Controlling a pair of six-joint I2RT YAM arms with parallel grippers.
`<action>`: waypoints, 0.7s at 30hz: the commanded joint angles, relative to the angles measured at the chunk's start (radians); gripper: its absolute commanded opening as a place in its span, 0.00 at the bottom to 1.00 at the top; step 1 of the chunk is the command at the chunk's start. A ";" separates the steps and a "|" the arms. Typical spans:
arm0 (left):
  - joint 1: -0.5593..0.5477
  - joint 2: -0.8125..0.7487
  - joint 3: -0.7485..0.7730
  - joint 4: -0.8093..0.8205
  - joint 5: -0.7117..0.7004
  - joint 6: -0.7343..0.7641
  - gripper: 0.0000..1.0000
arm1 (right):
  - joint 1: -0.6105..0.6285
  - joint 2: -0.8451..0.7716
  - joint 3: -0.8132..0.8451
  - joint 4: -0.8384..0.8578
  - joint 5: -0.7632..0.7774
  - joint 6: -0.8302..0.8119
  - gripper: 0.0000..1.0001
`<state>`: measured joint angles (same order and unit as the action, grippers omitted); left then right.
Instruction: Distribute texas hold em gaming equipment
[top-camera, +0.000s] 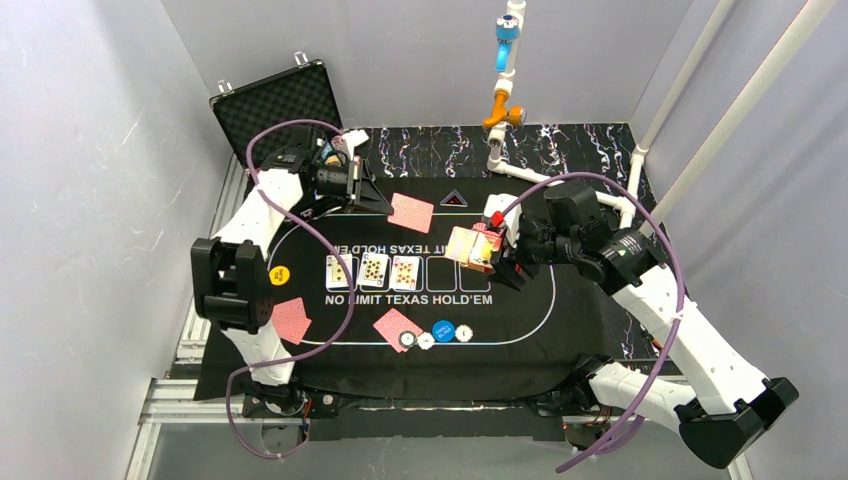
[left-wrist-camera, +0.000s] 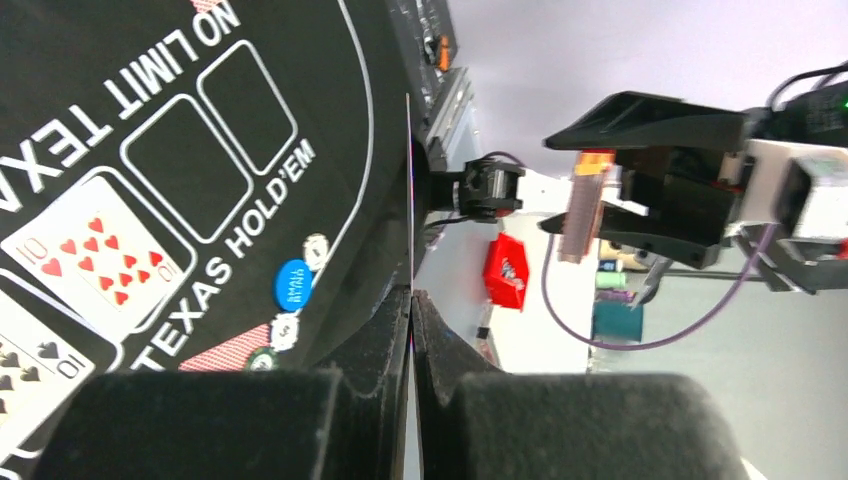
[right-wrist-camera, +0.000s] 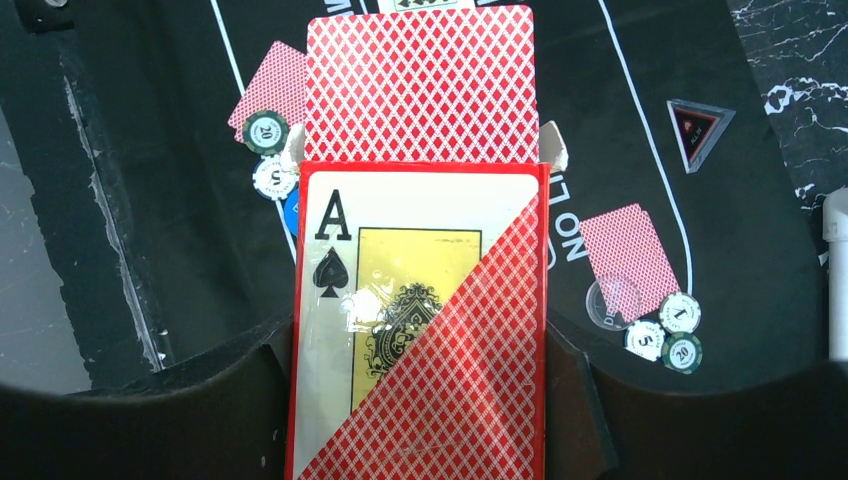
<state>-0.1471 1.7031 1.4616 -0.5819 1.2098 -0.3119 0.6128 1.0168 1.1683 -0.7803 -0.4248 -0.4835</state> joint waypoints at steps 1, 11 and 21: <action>-0.067 0.067 0.092 -0.307 -0.038 0.344 0.00 | -0.014 -0.015 0.056 0.009 -0.010 -0.015 0.01; -0.242 0.309 0.237 -0.644 -0.245 0.791 0.00 | -0.024 -0.010 0.062 0.003 -0.010 -0.015 0.01; -0.335 0.496 0.380 -0.667 -0.413 0.865 0.00 | -0.048 -0.015 0.057 -0.003 -0.011 -0.014 0.01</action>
<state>-0.4599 2.1761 1.7725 -1.1980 0.8707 0.4870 0.5777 1.0180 1.1744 -0.8131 -0.4248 -0.4938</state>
